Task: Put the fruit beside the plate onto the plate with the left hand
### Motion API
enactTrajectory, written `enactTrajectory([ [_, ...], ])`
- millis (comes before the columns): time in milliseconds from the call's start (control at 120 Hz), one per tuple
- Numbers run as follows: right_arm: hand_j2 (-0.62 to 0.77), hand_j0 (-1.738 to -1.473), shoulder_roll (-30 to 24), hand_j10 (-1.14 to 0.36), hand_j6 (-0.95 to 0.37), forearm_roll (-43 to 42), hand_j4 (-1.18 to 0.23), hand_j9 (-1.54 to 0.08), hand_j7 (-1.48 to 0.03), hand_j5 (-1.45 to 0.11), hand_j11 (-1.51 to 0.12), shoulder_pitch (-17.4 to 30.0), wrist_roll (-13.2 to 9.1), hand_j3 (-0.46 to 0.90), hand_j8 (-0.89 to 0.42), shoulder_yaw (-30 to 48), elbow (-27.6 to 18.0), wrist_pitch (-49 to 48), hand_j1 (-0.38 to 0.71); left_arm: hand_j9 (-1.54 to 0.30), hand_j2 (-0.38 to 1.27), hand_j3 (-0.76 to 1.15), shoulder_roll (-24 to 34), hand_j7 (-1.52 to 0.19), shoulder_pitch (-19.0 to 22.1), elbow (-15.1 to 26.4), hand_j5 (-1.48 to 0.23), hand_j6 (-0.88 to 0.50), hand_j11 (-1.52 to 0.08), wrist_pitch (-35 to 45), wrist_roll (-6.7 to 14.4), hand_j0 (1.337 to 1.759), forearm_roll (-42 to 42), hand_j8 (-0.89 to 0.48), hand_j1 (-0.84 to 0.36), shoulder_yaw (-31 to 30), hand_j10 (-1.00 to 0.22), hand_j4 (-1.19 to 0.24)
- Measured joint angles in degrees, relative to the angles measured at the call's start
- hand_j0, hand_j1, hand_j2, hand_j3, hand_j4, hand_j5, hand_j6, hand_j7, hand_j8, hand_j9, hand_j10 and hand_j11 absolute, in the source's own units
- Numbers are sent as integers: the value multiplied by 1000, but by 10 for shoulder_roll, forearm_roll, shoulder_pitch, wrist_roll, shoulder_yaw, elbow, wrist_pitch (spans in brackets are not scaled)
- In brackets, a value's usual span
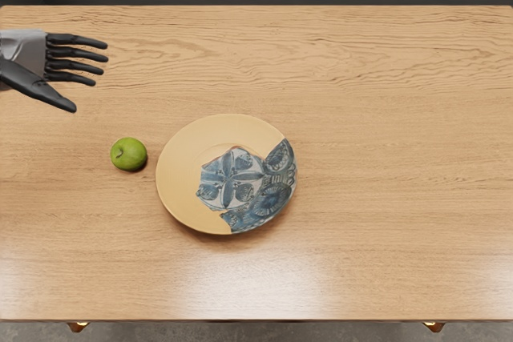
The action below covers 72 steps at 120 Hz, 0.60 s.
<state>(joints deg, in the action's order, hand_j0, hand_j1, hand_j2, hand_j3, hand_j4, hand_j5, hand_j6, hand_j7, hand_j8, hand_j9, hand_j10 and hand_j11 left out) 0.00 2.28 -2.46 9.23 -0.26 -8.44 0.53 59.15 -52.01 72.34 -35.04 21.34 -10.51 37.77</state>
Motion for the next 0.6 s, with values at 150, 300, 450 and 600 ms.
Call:
enactTrajectory([
  [150, -4, -1658, 0, -22, -22, 0, -22, -29, -29, -29, -29, -2, 0, 0, -22, 0, 0, 0, -323, -308, 49, 0, 4, -308, 5, 1, -309, -238, -308, 0, 0, 1658, -1, -238, 66, -1, -238, -238],
  [300, -4, -1658, 0, -22, -23, 0, -22, -29, -29, -29, -29, -3, 0, 0, -22, 1, 0, 0, -323, -310, 49, 0, 34, -310, 7, 66, -310, -239, -309, 0, 25, 1658, -31, -239, 65, -12, -239, -239],
  [450, -4, -1658, 0, -22, -23, 0, -22, -29, -29, -29, -29, -4, 0, 0, -22, 2, 0, 0, -323, -310, 49, 0, 64, -310, 18, 150, -311, -241, -310, 2, 44, 1658, -90, -241, 65, -25, -240, -241],
  [600, -4, -1658, 0, -22, -22, 0, -22, -29, -29, -29, -29, -7, 0, 0, -22, 3, 0, 0, -323, -311, 50, 0, 93, -311, 21, 212, -311, -243, -311, 94, 77, 1658, -134, -243, 65, -33, -242, -242],
])
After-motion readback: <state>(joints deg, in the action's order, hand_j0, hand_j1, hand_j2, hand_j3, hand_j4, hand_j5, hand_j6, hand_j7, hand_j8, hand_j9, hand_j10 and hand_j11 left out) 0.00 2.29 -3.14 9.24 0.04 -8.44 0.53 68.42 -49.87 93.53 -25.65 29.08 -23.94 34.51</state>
